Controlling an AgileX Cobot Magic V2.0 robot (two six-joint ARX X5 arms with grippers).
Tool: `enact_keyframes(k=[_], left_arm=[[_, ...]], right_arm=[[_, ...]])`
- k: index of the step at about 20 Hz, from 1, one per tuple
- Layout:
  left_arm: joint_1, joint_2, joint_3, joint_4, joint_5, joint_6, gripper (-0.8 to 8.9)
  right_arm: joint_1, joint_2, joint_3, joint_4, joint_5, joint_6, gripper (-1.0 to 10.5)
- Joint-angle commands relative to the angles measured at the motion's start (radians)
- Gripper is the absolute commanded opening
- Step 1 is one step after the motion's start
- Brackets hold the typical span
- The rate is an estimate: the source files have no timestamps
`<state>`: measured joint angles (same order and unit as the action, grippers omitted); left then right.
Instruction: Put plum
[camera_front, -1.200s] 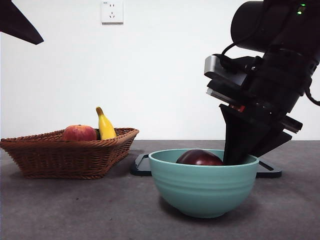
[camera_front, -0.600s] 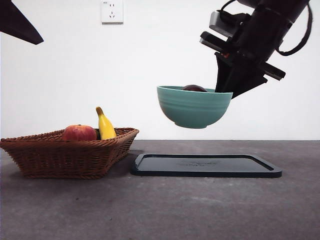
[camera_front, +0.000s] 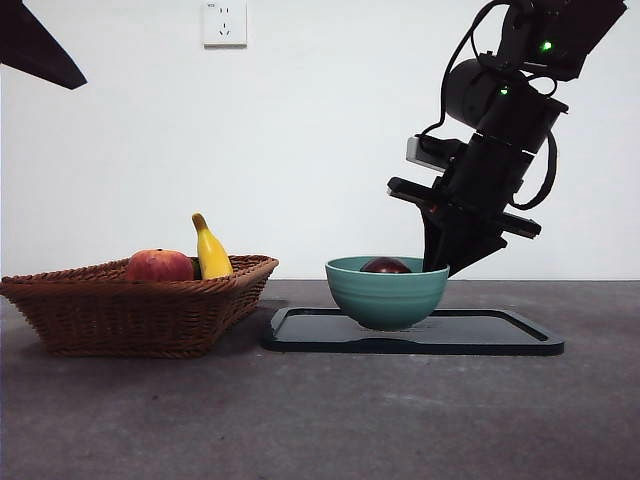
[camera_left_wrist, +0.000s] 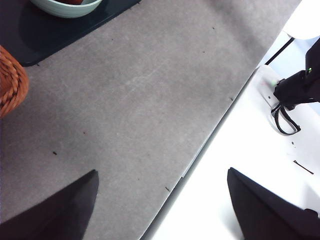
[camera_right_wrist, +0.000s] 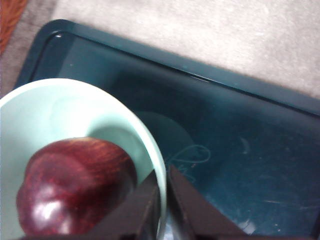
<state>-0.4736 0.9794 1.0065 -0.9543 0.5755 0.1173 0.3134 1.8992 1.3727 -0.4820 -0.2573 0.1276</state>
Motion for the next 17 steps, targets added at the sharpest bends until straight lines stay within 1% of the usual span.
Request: enact_keyframes(k=[1, 5, 7, 8, 9, 10, 13, 15, 17], left_arm=[[-0.005, 0.005, 0.011, 0.004, 0.005, 0.003, 4.06], [-0.005, 0.005, 0.011, 0.004, 0.005, 0.0, 4.06], [-0.005, 0.005, 0.011, -0.001, 0.005, 0.0, 4.05], [-0.005, 0.005, 0.011, -0.004, 0.005, 0.0, 4.05], [-0.005, 0.005, 0.011, -0.004, 0.005, 0.0, 4.05], [-0.005, 0.005, 0.011, -0.004, 0.005, 0.0, 4.06], [-0.005, 0.005, 0.011, -0.003, 0.005, 0.0, 4.05], [-0.005, 0.005, 0.011, -0.001, 0.005, 0.001, 4.05], [-0.005, 0.005, 0.011, 0.006, 0.005, 0.001, 4.05]], right_arm=[[0.002, 0.03, 0.028, 0.013, 0.0, -0.009, 0.1], [0.002, 0.041, 0.028, 0.003, 0.001, -0.016, 0.1], [0.002, 0.041, 0.028, 0.002, 0.016, -0.015, 0.2], [0.002, 0.041, 0.028, -0.001, 0.021, -0.008, 1.1], [0.002, 0.041, 0.028, -0.003, 0.023, -0.003, 2.6], [0.002, 0.041, 0.028, -0.006, 0.023, 0.004, 2.8], [0.002, 0.021, 0.032, -0.014, 0.023, 0.019, 2.8], [-0.004, -0.049, 0.033, -0.026, 0.024, 0.019, 2.8], [-0.011, -0.157, 0.034, -0.066, 0.024, 0.017, 2.8]])
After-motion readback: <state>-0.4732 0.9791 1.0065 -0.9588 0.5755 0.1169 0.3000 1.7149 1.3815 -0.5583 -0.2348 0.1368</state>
